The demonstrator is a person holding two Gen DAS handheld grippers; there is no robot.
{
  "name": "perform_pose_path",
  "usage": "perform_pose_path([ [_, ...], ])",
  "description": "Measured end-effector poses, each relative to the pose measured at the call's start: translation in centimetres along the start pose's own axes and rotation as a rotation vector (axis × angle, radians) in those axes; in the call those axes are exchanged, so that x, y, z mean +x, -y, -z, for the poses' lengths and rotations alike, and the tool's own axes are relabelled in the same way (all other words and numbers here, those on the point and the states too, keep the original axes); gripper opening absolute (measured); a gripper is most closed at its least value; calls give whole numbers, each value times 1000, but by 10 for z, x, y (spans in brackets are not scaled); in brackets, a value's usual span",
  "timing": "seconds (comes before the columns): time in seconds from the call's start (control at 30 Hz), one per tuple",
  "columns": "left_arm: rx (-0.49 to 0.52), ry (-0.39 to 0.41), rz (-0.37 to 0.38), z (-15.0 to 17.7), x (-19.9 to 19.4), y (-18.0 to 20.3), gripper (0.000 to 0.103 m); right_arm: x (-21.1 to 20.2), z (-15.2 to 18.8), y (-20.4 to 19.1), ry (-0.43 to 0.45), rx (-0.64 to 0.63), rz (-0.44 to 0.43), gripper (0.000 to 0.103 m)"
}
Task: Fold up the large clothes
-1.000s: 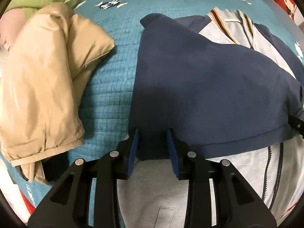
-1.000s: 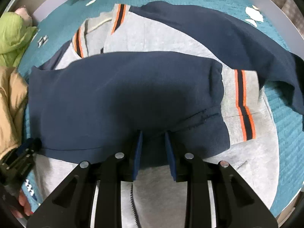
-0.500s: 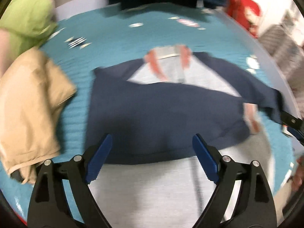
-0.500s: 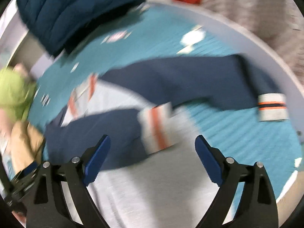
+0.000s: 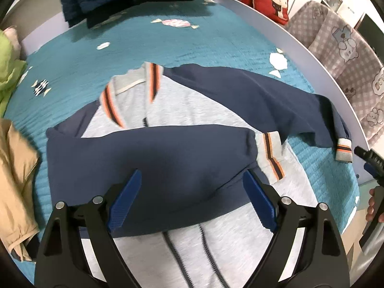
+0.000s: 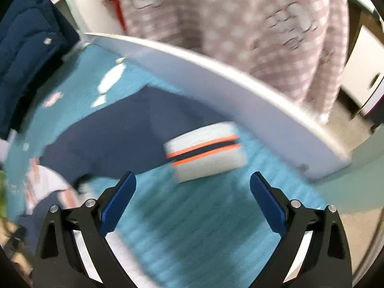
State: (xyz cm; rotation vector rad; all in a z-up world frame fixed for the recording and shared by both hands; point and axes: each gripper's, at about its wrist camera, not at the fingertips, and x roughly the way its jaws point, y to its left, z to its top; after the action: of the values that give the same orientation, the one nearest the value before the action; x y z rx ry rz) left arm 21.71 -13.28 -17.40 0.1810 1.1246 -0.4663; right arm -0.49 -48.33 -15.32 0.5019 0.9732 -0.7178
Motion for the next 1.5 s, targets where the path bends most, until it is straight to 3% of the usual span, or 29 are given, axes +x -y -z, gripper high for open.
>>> perform_pose_path([
  [0.07, 8, -5, 8, -2, 4, 5, 87, 5, 4, 0, 27, -94, 14, 87],
  [0.2, 26, -35, -17, 1, 16, 10, 87, 16, 27, -33, 122, -441, 110, 75],
  [0.33, 10, -60, -25, 7, 24, 5, 87, 37, 49, -46, 164, -652, 199, 73],
  [0.37, 2, -70, -23, 8, 27, 3, 87, 48, 52, -46, 154, -683, 216, 69],
  [0.57, -34, -98, -27, 10, 37, -3, 87, 61, 54, -51, 238, -757, 257, 68],
  [0.67, -38, -105, -26, 11, 39, -3, 87, 63, 41, -47, 208, -677, 209, 50],
  [0.77, -19, -106, -39, 11, 39, -2, 87, 62, 20, -37, 168, -518, 156, 25],
  [0.87, -12, -80, -30, 9, 35, -3, 87, 51, -6, -10, 116, -295, 18, 16],
  [1.0, -12, -48, 6, -5, 40, -1, 86, 29, -31, 11, 86, -105, -122, 14],
  [1.03, -17, -37, 3, -9, 42, 0, 82, 21, -36, 13, 82, -69, -161, 14],
  [1.1, -41, -44, -12, -21, 53, 3, 66, 8, -44, 14, 82, -19, -224, 14],
  [1.23, -88, -70, 85, -40, 77, 8, 30, -26, -59, 8, 108, 42, -372, 14],
  [1.33, -132, -99, 131, -51, 101, 12, 14, -45, -71, -6, 117, 61, -473, 14],
  [1.43, -167, -87, 227, -61, 114, 21, 14, -62, -77, -20, 122, 75, -573, 14],
  [1.5, -177, -103, 223, -65, 128, 28, 14, -70, -81, -29, 117, 80, -630, 14],
])
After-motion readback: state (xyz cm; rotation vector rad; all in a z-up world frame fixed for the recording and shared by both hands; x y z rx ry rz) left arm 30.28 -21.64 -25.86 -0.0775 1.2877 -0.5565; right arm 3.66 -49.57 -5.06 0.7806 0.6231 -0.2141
